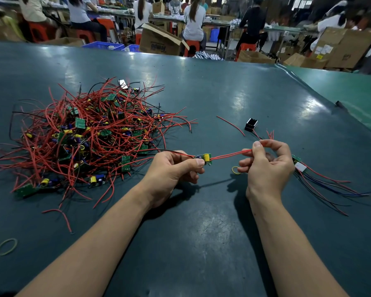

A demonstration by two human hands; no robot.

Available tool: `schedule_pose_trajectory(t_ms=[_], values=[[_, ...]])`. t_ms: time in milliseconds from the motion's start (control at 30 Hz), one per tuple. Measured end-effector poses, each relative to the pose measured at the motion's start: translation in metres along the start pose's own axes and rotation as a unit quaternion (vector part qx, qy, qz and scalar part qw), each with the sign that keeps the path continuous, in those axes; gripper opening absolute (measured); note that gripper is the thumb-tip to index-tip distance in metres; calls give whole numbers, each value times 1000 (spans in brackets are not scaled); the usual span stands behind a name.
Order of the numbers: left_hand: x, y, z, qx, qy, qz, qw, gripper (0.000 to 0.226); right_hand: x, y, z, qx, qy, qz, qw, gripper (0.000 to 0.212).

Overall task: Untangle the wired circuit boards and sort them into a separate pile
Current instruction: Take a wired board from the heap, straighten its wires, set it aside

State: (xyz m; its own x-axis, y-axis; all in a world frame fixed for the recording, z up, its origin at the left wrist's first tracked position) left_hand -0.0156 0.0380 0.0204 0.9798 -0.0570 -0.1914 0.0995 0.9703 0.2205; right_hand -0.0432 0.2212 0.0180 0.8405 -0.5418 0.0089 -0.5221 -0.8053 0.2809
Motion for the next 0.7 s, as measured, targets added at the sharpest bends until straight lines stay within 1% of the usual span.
schedule_pose_trajectory(t_ms=[133, 200, 233, 267, 300, 333, 367, 400, 433, 467, 500, 600, 700], values=[[-1, 0, -1, 6, 2, 7, 1000, 24, 0, 0, 1, 10, 8, 18, 1000, 20], [-1, 0, 0, 30, 7, 25, 999, 16, 1, 4, 0, -18, 54, -8, 998, 16], [-1, 0, 0, 48, 10, 35, 998, 10, 2, 6, -1, -44, 97, -36, 994, 15], [-2, 0, 0, 65, 12, 44, 997, 6, 4, 8, -3, -67, 150, -75, 984, 20], [-2, 0, 0, 78, 16, 49, 996, 8, 7, 10, -3, -70, 203, -123, 969, 30], [-3, -1, -1, 84, 18, 51, 995, 10, 12, 12, -3, -52, 245, -175, 952, 39], [-3, -1, -1, 80, 21, 49, 995, 12, 17, 14, -2, -23, 269, -227, 936, 41], [-3, -1, -2, 70, 23, 42, 996, 12, 22, 16, -1, 1, 274, -271, 923, 36], [-3, -1, -2, 56, 24, 33, 998, 11, 26, 17, 0, 12, 267, -298, 916, 28], [-2, -1, -3, 43, 23, 25, 998, 11, 27, 17, 2, 10, 256, -307, 917, 20], [-2, -1, -3, 32, 23, 21, 999, 11, 27, 18, 2, 4, 244, -302, 921, 15], [-3, -2, -5, 17, 29, 21, 999, 16, 23, 18, 1, 3, 214, -262, 941, 13], [-3, -2, -6, 32, 44, 30, 998, 17, 12, 13, -2, -40, 188, -174, 966, 15]])
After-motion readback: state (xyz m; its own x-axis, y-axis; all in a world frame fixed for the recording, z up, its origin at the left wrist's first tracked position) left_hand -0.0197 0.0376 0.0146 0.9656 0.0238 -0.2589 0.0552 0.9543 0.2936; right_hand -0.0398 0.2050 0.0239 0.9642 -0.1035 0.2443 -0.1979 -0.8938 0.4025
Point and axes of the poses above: each hand's wrist, its own x-axis away from the middle knuckle, its own y-axis out of the palm, z = x × y, the point moved 1 cm from there along -x, towards the middle knuckle, and after that the axes turned 11 degrees about y, right-handed, at the moved point
